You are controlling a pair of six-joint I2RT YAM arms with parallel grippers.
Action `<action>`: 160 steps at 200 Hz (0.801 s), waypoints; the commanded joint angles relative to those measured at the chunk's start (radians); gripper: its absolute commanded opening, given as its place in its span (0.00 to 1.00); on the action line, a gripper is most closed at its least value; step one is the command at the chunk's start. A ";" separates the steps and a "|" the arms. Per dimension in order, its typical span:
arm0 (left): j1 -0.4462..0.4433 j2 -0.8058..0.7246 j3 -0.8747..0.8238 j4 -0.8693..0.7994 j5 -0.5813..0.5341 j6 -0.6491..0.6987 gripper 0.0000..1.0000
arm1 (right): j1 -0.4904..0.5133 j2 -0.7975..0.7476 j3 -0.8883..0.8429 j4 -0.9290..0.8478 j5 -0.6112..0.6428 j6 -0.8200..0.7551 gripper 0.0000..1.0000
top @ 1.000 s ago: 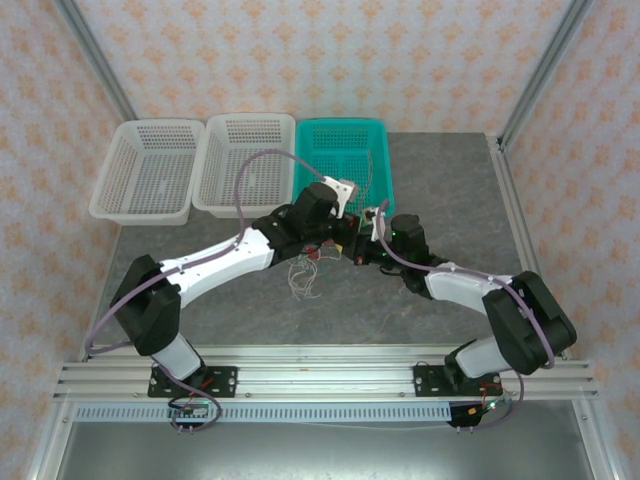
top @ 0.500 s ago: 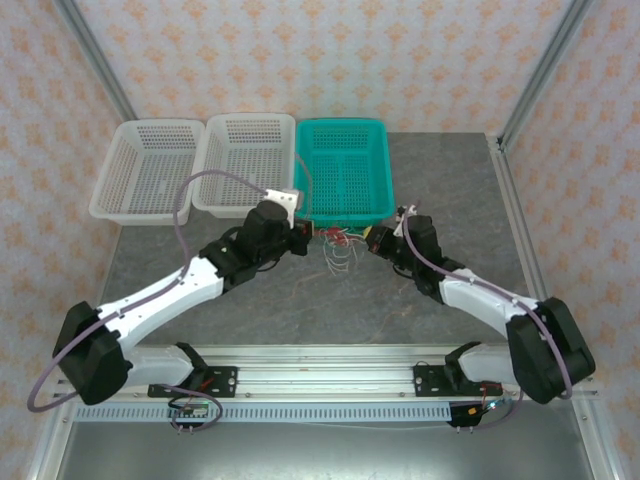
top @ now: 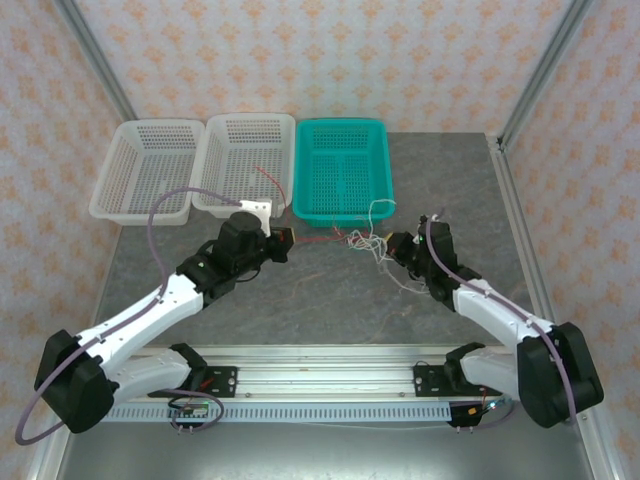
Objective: Untangle the cables
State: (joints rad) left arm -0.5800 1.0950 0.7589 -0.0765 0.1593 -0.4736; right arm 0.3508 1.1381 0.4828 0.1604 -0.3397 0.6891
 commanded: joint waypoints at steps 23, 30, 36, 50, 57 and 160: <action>0.019 0.043 0.013 0.078 -0.029 0.013 0.00 | 0.037 0.090 0.013 -0.108 0.150 -0.130 0.08; 0.011 0.047 0.018 0.077 -0.025 0.028 0.00 | 0.038 0.089 0.016 -0.131 0.170 -0.142 0.25; 0.005 0.051 0.021 0.076 -0.019 0.045 0.00 | 0.037 0.080 0.020 -0.151 0.188 -0.146 0.35; -0.012 0.060 0.027 0.063 -0.010 0.087 0.00 | 0.036 0.051 0.038 -0.209 0.233 -0.166 0.53; -0.022 0.065 0.031 0.051 -0.010 0.107 0.00 | 0.035 -0.004 0.049 -0.237 0.260 -0.174 0.57; -0.111 0.121 0.040 0.042 -0.034 0.145 0.00 | 0.358 0.161 0.224 -0.003 0.051 -0.371 0.64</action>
State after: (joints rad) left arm -0.6838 1.2304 0.7601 -0.0357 0.1631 -0.3454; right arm 0.6376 1.1240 0.6231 0.1051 -0.2100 0.4133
